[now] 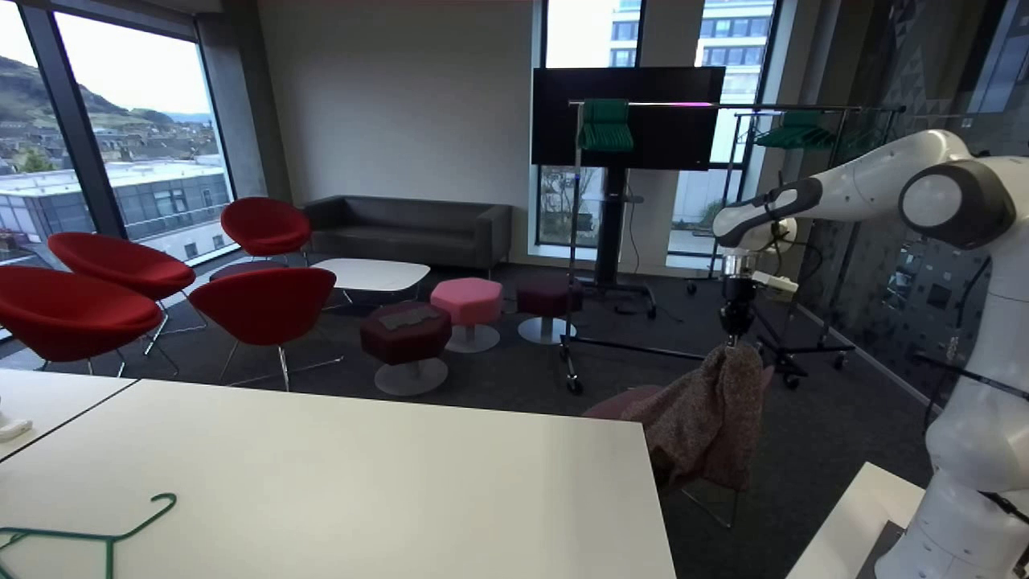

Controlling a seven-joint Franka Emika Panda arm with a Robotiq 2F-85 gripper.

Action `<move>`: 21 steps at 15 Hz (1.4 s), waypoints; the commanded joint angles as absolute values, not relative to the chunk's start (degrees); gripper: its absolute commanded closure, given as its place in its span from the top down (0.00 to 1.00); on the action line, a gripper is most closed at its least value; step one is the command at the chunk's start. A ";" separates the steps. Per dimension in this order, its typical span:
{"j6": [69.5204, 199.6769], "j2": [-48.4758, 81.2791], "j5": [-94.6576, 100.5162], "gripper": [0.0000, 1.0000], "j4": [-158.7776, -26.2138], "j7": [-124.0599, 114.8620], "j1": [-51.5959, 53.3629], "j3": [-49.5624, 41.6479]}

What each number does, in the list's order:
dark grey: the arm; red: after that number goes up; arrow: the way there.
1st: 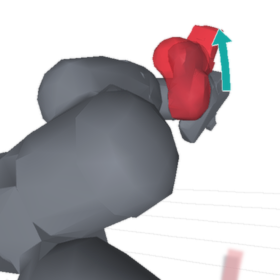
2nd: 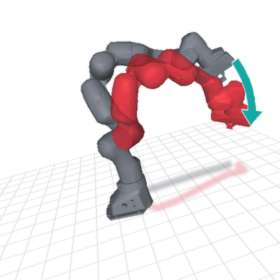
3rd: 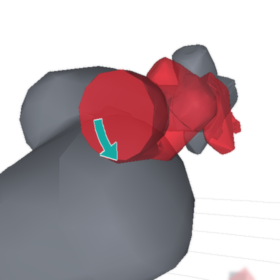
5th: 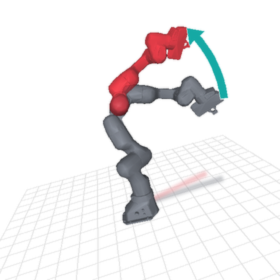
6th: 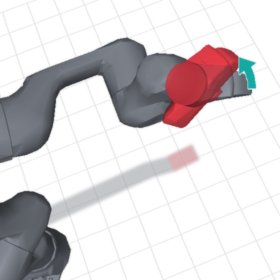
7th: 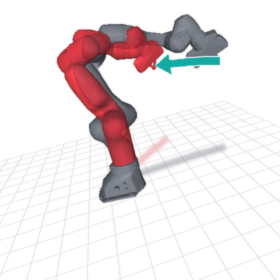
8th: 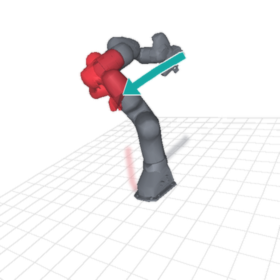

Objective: Put the fleece blanket on the table.

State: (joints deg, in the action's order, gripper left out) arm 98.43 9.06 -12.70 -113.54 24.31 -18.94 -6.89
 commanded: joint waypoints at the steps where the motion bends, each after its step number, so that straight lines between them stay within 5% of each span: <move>1: 91.54 -1.75 -8.15 0.03 -119.38 23.87 -15.28 -7.56; 21: 76.34 -35.24 2.45 0.03 -124.72 17.50 10.67 9.05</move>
